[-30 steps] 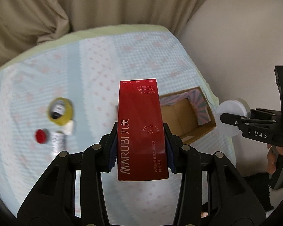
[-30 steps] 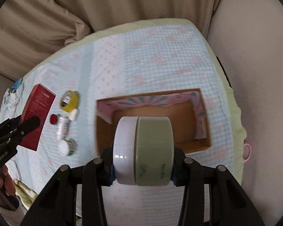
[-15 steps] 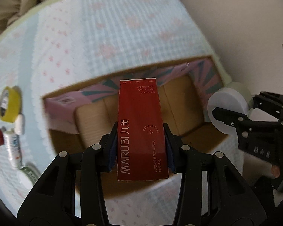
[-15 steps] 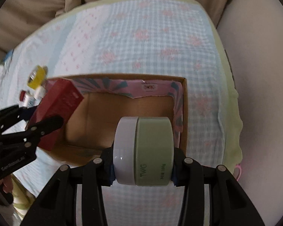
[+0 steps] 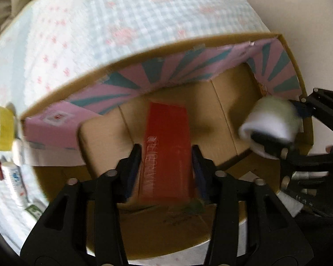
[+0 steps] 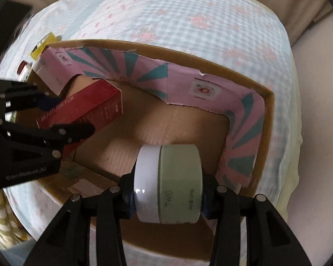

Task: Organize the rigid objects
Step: 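Carry both items to the cardboard box and release them inside, then lift both tools away from the box back toward the remaining items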

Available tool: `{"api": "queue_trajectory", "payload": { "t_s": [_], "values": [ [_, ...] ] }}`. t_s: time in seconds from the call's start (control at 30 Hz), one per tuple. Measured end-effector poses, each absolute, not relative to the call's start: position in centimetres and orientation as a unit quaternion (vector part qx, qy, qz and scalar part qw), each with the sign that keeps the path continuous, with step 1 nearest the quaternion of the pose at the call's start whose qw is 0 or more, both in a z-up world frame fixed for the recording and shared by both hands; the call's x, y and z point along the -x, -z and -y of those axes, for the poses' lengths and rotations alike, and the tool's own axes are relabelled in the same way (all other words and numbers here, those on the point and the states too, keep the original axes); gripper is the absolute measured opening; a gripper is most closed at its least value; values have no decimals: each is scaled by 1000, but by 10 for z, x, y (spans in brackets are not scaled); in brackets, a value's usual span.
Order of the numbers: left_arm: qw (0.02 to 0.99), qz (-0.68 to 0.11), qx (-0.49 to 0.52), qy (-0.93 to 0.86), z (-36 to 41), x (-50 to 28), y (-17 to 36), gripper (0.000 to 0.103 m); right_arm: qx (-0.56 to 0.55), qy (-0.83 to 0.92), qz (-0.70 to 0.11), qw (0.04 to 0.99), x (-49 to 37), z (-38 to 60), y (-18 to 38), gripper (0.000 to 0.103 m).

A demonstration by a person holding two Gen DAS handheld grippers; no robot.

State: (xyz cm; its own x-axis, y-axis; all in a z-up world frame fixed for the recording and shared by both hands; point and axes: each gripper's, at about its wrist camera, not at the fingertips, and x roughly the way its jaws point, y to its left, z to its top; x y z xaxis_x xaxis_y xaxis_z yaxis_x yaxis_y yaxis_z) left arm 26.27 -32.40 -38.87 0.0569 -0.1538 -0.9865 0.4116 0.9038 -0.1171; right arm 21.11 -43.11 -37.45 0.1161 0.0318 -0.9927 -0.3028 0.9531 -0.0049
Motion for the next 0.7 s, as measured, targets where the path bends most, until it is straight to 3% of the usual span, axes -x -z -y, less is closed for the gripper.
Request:
{"api": "queue_trajectory", "payload": {
  "t_s": [0.03, 0.07, 0.23, 0.7],
  "values": [
    [722, -656, -100, 195, 323, -264, 385, 102, 109, -120, -656, 737, -211, 430, 375, 70],
    [726, -651, -100, 195, 320, -264, 382, 103, 115, -129, -658, 733, -210, 430, 375, 103],
    [726, -656, -92, 186, 308, -263, 383, 103, 125, -160, -616, 761, -198, 429, 366, 103],
    [731, -650, -89, 187, 308, -247, 360, 103, 113, -143, -617, 765, -189, 423, 352, 103]
  ]
}}
